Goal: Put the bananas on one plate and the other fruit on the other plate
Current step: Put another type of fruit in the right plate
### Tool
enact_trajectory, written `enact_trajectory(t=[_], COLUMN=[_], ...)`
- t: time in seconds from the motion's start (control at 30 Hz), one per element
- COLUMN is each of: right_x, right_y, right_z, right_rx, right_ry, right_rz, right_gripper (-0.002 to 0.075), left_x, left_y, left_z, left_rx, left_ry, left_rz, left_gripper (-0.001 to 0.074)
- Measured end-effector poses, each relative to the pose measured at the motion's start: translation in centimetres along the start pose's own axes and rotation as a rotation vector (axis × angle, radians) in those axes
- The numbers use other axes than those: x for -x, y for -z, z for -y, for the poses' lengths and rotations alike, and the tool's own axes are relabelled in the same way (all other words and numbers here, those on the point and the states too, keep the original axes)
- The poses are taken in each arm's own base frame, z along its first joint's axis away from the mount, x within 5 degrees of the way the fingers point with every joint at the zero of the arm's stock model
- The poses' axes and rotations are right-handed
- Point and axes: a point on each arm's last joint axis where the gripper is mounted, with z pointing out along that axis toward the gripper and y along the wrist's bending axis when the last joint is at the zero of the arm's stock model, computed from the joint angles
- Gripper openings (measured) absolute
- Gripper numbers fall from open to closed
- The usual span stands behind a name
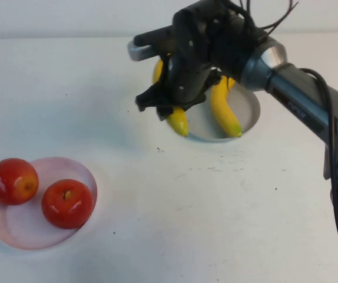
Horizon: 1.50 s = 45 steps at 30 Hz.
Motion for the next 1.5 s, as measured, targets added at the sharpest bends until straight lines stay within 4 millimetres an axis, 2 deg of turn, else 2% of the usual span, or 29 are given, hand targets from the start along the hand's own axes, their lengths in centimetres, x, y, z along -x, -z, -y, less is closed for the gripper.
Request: enact_trajectory(t=[0.17,0.33,0.7,0.87,1.13,1.27,1.33,1.4,1.5], right_x=[0.3,0.0,0.2,-0.2,-0.8,-0.2,0.6,1.2,1.8], right_y=[-3.4,-5.9,-6.2,-6.3,-7.4,-6.6,-5.5,-3.8,0.1], right_z=[5.1,6.9,6.9,6.9,6.9,6.8,6.7,6.3,4.8], right_rx=[-0.025,-0.020,-0.006,-0.011,-0.015,-0.009,-0.003,0.006,0.027], right_ry=[-0.145,-0.193,-0.134,-0.132,-0.133,-0.134,-0.131,-0.125,-0.100], right_rz=[-0.039,-0.064,-0.033,-0.076,-0.131,-0.106,-0.059,-0.017,0.052], right_gripper=[0.0309,0.0309,0.0309,0.0311,0.0421,0.0432,0.0428,0.0412,0.0349], left_x=[0.0,0.0,0.0,0.0,0.0,0.0,0.0,0.0,0.0], left_y=[0.0,0.0,0.0,0.0,0.0,0.0,0.0,0.0,0.0], left_z=[0.0,0.0,0.0,0.0,0.0,0.0,0.0,0.0,0.0], left_rx=[0.000,0.000,0.000,0.000,0.000,0.000,0.000,0.000,0.000], left_ry=[0.000,0.000,0.000,0.000,0.000,0.000,0.000,0.000,0.000], left_rz=[0.000,0.000,0.000,0.000,0.000,0.000,0.000,0.000,0.000], left_gripper=[0.0002,0.0002,0.0002,0.0002,0.0002,0.0002,0.0002,0.0002,0.0002])
